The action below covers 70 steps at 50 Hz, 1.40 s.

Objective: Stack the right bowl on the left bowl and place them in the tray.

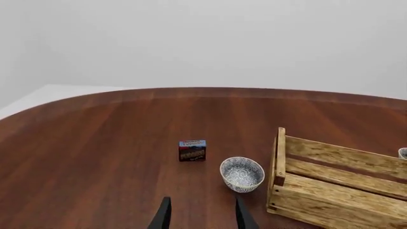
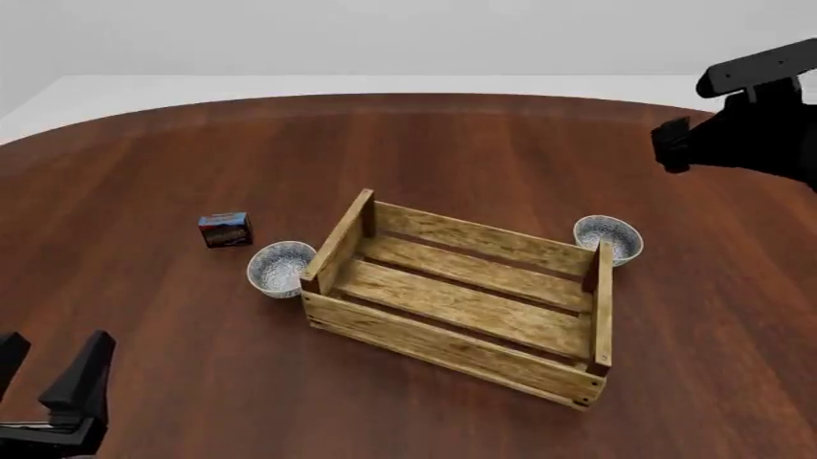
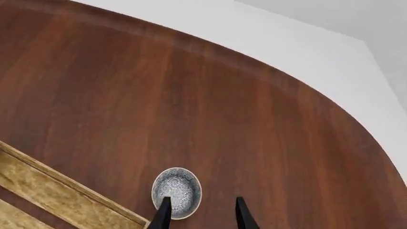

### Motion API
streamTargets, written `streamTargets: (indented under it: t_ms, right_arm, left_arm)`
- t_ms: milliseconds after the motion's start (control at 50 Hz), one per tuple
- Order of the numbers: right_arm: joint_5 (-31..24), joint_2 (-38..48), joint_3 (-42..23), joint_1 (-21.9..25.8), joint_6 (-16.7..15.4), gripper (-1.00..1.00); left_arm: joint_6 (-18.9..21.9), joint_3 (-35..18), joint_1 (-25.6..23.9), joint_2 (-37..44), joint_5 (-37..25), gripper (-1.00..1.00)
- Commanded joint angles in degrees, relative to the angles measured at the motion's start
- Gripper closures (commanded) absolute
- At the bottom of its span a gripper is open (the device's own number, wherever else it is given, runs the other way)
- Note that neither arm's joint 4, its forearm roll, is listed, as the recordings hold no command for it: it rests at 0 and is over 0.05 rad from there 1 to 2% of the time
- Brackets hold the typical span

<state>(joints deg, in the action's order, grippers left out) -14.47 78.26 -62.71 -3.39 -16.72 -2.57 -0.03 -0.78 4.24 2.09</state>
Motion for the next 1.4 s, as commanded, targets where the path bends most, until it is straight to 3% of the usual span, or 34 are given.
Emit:
streamTargets:
  t_ms: [20, 460, 860, 1080, 1400]
  right_arm:
    - [-0.61, 7.36, -4.34, -1.13, -1.64, -1.00]
    - [-5.35, 19.96, -13.09, -2.14, -1.01, -1.00]
    - [-5.35, 19.96, -13.09, -2.14, -1.01, -1.00]
    - [-6.80, 24.79, -15.52, -1.12, 0.91, -1.00]
    - [-6.02, 30.72, -16.66, -3.24, 0.28, -1.00]
  left_arm:
    - [-0.16, -0.02, -0.21, 1.67, 1.22, -1.00]
    - [-0.22, 0.00, -0.39, 5.21, 3.62, -1.00]
    - [-0.22, 0.00, -0.39, 5.21, 3.62, -1.00]
    - [-0.41, -0.01, -0.28, 4.19, 2.74, -1.00]
    - [-0.74, 0.02, -0.10, 3.73, 2.50, -1.00]
